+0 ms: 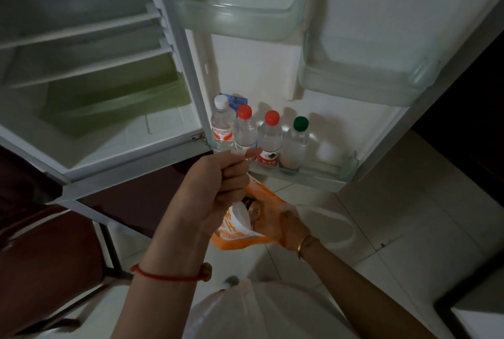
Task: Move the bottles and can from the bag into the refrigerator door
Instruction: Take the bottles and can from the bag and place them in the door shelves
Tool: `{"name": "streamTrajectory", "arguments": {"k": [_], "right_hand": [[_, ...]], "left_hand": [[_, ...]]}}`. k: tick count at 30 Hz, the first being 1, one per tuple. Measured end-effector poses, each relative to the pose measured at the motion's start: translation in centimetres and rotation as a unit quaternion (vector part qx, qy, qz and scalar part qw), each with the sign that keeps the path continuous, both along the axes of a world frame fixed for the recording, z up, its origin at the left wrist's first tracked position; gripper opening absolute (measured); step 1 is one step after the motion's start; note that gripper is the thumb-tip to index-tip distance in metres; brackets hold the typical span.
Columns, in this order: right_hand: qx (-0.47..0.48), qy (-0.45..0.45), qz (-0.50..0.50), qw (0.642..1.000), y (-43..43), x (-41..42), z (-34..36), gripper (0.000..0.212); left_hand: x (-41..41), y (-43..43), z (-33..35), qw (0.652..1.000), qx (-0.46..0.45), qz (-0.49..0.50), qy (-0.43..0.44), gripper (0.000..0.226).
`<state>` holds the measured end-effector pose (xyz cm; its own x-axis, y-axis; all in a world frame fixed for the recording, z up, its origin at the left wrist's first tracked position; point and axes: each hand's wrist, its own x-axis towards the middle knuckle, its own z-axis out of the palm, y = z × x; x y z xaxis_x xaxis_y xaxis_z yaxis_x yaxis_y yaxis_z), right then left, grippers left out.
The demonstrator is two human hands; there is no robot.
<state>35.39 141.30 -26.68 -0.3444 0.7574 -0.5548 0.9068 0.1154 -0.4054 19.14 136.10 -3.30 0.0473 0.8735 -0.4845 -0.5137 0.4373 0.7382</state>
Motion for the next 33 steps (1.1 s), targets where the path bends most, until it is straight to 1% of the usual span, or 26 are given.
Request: {"name": "streamTrajectory", "arguments": {"k": [3,5,8,9,10,11,13,14,16,18,20,21,23,25,27,30,33], "right_hand": [[0.043,-0.013,0.020,0.999,0.1,0.6,-0.3,0.051],[0.042,-0.037,0.031,0.998,0.3,1.1,-0.5,0.055],[0.024,-0.032,0.018,0.999,1.1,2.2,-1.0,0.040],[0.028,-0.026,0.009,0.999,1.3,2.5,-1.1,0.038],[0.053,-0.002,-0.004,0.999,1.7,2.8,-1.3,0.038],[0.100,0.017,-0.009,0.995,1.8,2.9,-0.7,0.037],[0.202,0.067,-0.021,0.977,1.8,2.7,1.6,0.033],[0.237,0.098,-0.025,0.966,2.1,2.6,2.2,0.032],[0.265,0.139,-0.005,0.954,2.6,2.5,4.0,0.034],[0.280,0.128,0.018,0.951,2.8,2.6,5.3,0.034],[0.271,0.176,-0.016,0.946,2.7,3.6,6.6,0.036],[0.269,0.194,-0.059,0.942,2.4,4.2,7.5,0.036],[0.276,0.198,-0.137,0.930,2.1,5.8,9.0,0.033],[0.312,0.208,-0.177,0.910,1.9,7.2,9.8,0.027],[0.329,0.215,-0.215,0.894,1.7,8.3,11.7,0.027],[0.356,0.232,-0.231,0.875,1.3,9.2,14.7,0.030],[0.381,0.254,-0.249,0.854,1.6,9.7,16.7,0.029]], "left_hand": [[0.0,0.1,0.2,1.000,0.005,0.012,-0.010,0.029],[-0.1,0.2,0.1,0.999,0.005,0.026,-0.018,0.029],[-0.6,0.4,-0.1,0.998,0.004,0.044,-0.038,0.027],[-0.7,0.5,-0.1,0.998,0.002,0.052,-0.047,0.027],[-0.8,0.6,-0.2,0.997,0.002,0.060,-0.056,0.026],[-0.7,0.7,-0.2,0.996,0.001,0.069,-0.064,0.026],[-0.5,0.9,-0.2,0.994,0.003,0.083,-0.075,0.026],[-0.3,1.0,-0.2,0.993,0.006,0.087,-0.077,0.027],[0.1,1.3,-0.1,0.993,0.010,0.090,-0.076,0.028],[0.6,1.6,0.0,0.993,0.009,0.090,-0.076,0.028],[1.2,2.0,-0.2,0.994,0.002,0.082,-0.074,0.030],[1.5,2.1,-0.3,0.995,-0.003,0.076,-0.071,0.030],[2.3,2.4,-0.7,0.995,-0.014,0.064,-0.071,0.030],[3.1,2.6,-1.1,0.995,-0.024,0.054,-0.074,0.029],[3.6,2.9,-1.4,0.996,-0.033,0.049,-0.072,0.029],[4.0,3.1,-1.6,0.995,-0.038,0.040,-0.083,0.031],[4.2,3.3,-1.8,0.995,-0.038,0.036,-0.090,0.032]]}}
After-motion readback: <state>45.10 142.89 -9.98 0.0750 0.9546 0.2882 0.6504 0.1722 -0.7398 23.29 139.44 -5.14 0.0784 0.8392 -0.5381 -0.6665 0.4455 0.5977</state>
